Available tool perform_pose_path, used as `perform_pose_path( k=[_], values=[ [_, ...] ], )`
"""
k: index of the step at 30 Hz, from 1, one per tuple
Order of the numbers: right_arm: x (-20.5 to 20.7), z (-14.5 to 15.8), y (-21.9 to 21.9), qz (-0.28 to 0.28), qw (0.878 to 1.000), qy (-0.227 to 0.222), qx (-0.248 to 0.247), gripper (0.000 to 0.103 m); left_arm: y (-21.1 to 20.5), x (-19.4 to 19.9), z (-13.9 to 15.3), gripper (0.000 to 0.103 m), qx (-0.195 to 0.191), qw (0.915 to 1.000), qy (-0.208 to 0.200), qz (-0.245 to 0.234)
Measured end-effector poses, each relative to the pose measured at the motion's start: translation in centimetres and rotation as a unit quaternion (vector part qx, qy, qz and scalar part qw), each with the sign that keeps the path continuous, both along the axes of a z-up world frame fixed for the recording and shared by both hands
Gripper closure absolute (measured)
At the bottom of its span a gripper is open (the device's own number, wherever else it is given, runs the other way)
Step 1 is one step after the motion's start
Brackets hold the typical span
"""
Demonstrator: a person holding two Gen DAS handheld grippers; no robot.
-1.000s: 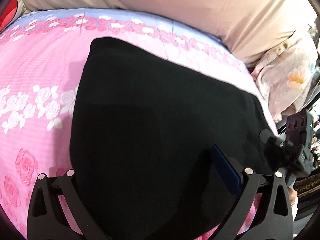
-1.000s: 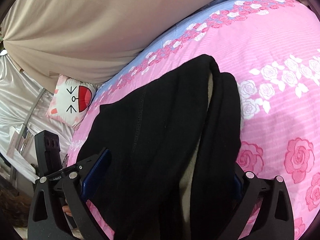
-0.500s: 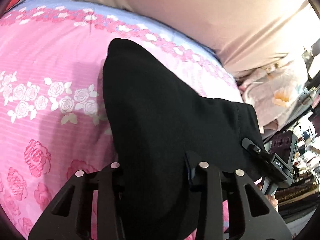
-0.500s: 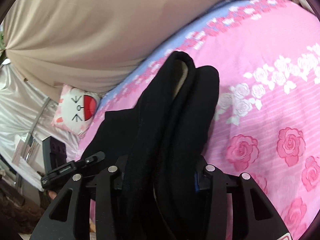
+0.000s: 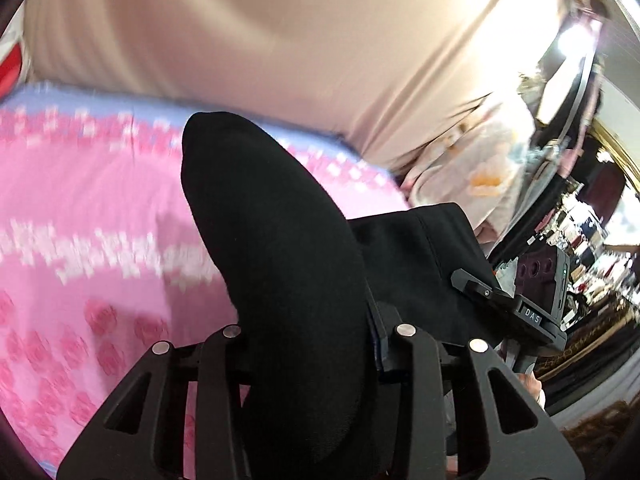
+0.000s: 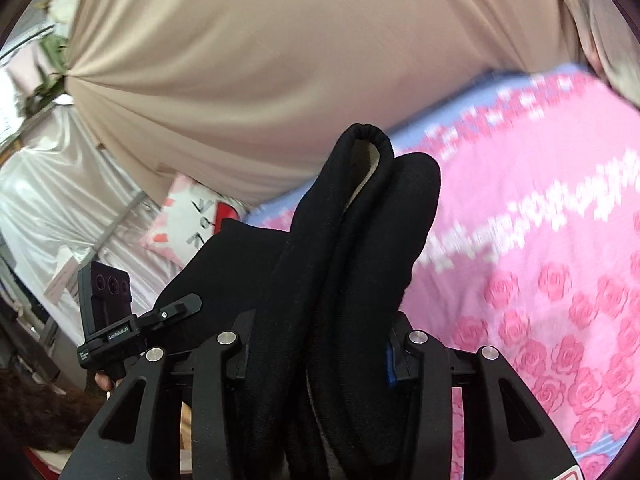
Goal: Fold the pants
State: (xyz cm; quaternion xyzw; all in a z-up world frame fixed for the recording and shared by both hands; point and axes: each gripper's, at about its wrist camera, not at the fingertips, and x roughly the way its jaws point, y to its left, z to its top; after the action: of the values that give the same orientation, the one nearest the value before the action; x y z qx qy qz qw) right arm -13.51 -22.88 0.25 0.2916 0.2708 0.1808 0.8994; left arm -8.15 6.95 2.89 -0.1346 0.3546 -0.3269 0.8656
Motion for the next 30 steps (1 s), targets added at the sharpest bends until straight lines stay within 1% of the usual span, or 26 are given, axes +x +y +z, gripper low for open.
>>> perform_pose_path(
  k=[2, 3, 4, 6, 9, 12, 16, 18, 21, 23, 25, 26, 28, 30],
  values=[
    [-0.6, 2.2, 0.2, -0.001, 0.999, -0.034, -0.009, 0.062, -0.1, -0.9, 2.3, 0.069, 0.005, 0.9991, -0.043, -0.001],
    [-0.7, 3.4, 0.3, -0.001, 0.999, -0.051, -0.016, 0.062, -0.2, -1.2, 3.6, 0.069, 0.011, 0.9974, -0.071, 0.000],
    [-0.7, 4.3, 0.4, -0.001, 0.998, -0.064, -0.021, 0.062, -0.3, -1.4, 4.4, 0.069, 0.015, 0.9959, -0.089, 0.000],
    [-0.6, 6.4, 0.4, -0.003, 0.995, -0.096, -0.035, 0.062, -0.7, -1.5, 6.7, 0.068, 0.026, 0.9902, -0.137, 0.004],
    [-0.1, 9.7, 0.6, -0.010, 0.987, -0.145, -0.063, 0.062, -1.5, -0.7, 9.4, 0.068, 0.040, 0.9803, -0.193, 0.013],
    [1.8, 12.5, 0.5, -0.017, 0.979, -0.184, -0.087, 0.062, -2.1, 0.8, 11.2, 0.068, 0.052, 0.9701, -0.235, 0.030],
    [5.1, 14.5, 0.0, -0.028, 0.972, -0.209, -0.101, 0.062, -2.7, 3.6, 12.5, 0.067, 0.054, 0.9606, -0.268, 0.051],
    [7.2, 15.0, -0.4, -0.030, 0.971, -0.216, -0.097, 0.062, -3.2, 5.3, 12.9, 0.067, 0.061, 0.9531, -0.289, 0.067],
    [10.3, 15.1, -1.1, -0.033, 0.970, -0.226, -0.088, 0.062, -3.5, 7.7, 13.0, 0.066, 0.070, 0.9478, -0.301, 0.078],
    [12.6, 14.6, -1.6, -0.033, 0.970, -0.225, -0.083, 0.062, -3.8, 10.1, 12.7, 0.065, 0.074, 0.9474, -0.299, 0.087],
    [15.2, 13.5, -2.5, -0.033, 0.973, -0.217, -0.071, 0.062, -4.2, 12.9, 11.7, 0.064, 0.085, 0.9468, -0.294, 0.100],
    [16.5, 12.8, -3.0, -0.032, 0.975, -0.212, -0.063, 0.062, -4.4, 14.1, 11.0, 0.064, 0.090, 0.9470, -0.291, 0.104],
    [19.1, 11.0, -3.8, -0.034, 0.979, -0.196, -0.048, 0.062, -4.8, 17.3, 9.0, 0.064, 0.098, 0.9501, -0.274, 0.113],
    [21.9, 8.8, -4.5, -0.036, 0.985, -0.167, -0.032, 0.062, -5.1, 19.6, 7.2, 0.064, 0.106, 0.9539, -0.255, 0.117]
  ],
)
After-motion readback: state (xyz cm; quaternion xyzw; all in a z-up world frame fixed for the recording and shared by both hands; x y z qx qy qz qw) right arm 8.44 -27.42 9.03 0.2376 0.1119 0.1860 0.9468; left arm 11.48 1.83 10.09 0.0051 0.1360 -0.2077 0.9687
